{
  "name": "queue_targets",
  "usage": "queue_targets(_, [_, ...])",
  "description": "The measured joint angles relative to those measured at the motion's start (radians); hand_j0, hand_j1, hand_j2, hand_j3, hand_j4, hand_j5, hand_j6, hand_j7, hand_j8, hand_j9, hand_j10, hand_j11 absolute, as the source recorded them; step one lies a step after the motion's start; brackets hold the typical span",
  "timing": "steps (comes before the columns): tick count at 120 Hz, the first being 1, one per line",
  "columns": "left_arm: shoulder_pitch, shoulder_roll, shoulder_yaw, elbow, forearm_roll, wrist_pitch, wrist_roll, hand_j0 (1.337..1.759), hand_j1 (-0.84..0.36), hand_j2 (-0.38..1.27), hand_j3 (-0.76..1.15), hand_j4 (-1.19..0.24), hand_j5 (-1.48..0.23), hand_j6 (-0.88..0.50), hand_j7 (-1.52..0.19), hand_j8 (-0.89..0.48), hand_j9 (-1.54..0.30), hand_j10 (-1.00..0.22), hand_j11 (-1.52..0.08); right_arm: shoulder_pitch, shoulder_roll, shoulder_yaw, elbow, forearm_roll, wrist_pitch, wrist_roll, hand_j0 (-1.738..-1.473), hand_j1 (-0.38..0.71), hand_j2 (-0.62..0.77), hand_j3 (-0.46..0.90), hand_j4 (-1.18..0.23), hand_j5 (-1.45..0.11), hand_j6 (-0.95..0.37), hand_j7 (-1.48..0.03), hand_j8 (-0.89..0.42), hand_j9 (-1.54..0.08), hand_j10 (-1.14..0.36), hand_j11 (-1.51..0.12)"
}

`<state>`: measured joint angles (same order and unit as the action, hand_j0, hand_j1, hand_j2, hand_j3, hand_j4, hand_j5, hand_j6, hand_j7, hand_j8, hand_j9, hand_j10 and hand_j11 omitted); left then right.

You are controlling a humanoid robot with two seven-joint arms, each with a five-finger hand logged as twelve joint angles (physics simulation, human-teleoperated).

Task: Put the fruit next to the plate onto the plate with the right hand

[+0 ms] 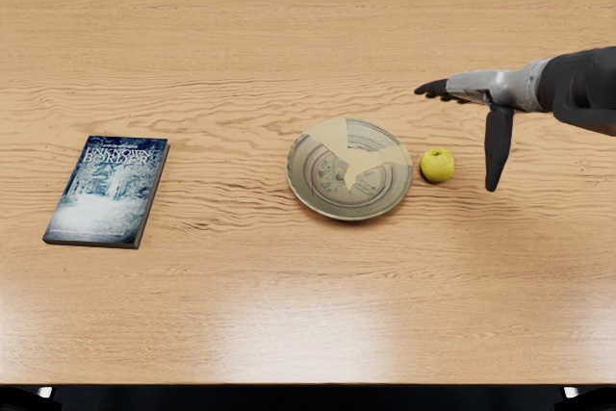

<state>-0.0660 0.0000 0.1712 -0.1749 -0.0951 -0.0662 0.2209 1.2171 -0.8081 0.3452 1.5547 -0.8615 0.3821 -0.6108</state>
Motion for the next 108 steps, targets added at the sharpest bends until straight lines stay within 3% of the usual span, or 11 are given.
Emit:
queue_targets(44, [0.0, 0.0, 0.0, 0.0, 0.0, 0.0, 0.0, 1.658, 0.35, 0.0, 0.0, 0.0, 0.0, 0.0, 0.0, 0.0, 0.0, 0.0, 0.0, -0.186, 0.103, 0.002, -0.019, -0.249, -0.239, 0.0, -1.658, -0.35, 0.0, 0.0, 0.0, 0.0, -0.01, 0.0, 0.0, 0.0, 0.0, 0.0])
queue_targets(66, [0.0, 0.0, 0.0, 0.0, 0.0, 0.0, 0.0, 1.658, 0.35, 0.0, 0.0, 0.0, 0.0, 0.0, 0.0, 0.0, 0.0, 0.0, 0.0, -0.222, 0.158, 0.001, -0.054, -0.347, -0.283, 0.0, -1.658, -0.35, 0.0, 0.0, -0.01, 0.0, -0.01, 0.0, -0.01, 0.0, -0.01, 0.0])
queue_targets(108, [0.0, 0.0, 0.0, 0.0, 0.0, 0.0, 0.0, 1.658, 0.35, 0.0, 0.0, 0.0, 0.0, 0.0, 0.0, 0.0, 0.0, 0.0, 0.0, -0.234, 0.201, -0.011, -0.128, -0.408, -0.299, 0.0, -1.658, -0.18, -0.03, 0.0, -0.15, -0.18, -0.15, -0.18, -0.15, -0.18, -0.14, -0.18])
